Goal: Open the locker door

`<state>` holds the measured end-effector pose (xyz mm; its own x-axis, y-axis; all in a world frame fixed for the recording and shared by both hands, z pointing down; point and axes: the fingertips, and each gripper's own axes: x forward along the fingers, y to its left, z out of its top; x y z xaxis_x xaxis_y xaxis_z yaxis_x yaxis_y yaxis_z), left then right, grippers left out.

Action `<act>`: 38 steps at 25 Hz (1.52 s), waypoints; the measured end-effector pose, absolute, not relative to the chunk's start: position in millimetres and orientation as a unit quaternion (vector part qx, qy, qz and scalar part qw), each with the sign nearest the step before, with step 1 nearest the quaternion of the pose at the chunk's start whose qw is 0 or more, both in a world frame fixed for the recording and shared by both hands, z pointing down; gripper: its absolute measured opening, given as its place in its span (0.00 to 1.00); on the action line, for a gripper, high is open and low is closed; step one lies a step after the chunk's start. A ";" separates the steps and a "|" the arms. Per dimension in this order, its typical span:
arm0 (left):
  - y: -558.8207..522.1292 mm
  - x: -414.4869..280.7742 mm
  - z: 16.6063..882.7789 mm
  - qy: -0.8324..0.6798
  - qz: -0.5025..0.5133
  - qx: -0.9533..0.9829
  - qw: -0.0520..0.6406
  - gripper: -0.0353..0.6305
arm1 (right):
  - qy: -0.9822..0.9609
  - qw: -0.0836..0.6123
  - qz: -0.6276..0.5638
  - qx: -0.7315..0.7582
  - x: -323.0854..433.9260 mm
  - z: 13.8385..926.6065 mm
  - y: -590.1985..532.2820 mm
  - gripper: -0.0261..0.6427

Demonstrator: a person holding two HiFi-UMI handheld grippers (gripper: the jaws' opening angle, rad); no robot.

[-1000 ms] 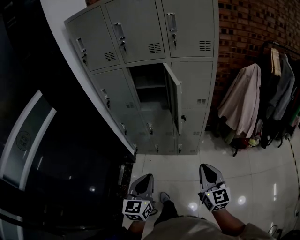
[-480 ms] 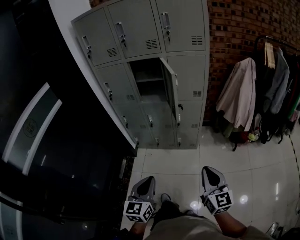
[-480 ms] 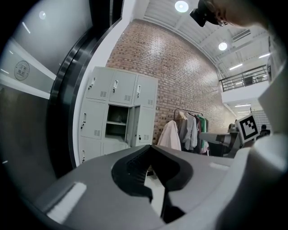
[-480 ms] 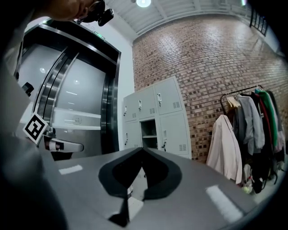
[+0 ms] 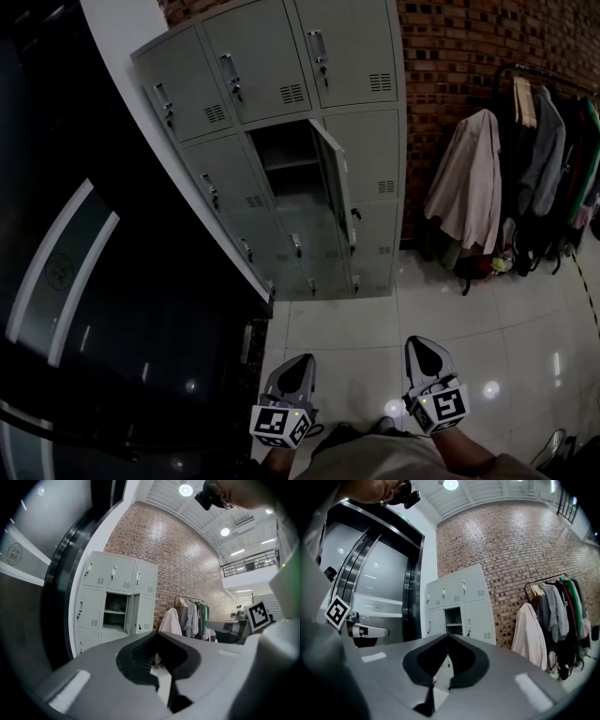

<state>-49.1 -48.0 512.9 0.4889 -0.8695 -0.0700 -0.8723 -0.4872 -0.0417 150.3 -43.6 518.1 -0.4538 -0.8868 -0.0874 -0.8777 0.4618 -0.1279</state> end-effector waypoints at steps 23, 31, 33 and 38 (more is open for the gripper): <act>-57.0 -90.8 527.0 0.470 0.006 -0.882 0.020 0.15 | 0.841 0.135 0.013 -0.524 97.6 498.8 -49.2 0.04; -58.6 -88.6 510.1 0.465 -0.005 -0.885 0.029 0.15 | 0.839 0.154 0.028 -0.521 92.3 469.3 -46.8 0.04; -61.4 -90.1 505.7 0.469 -0.004 -0.883 0.035 0.15 | 0.838 0.155 0.031 -0.522 92.1 467.1 -49.4 0.04; -62.6 -93.3 506.4 0.474 0.002 -0.880 0.033 0.15 | 0.836 0.144 0.031 -0.528 93.7 470.4 -51.8 0.04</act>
<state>-93.3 -62.6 506.4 0.5507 -0.8340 -0.0348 -0.8342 -0.5485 -0.0570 93.7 -51.8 470.4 -0.4005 -0.8743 -0.2741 -0.8921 0.4404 -0.1012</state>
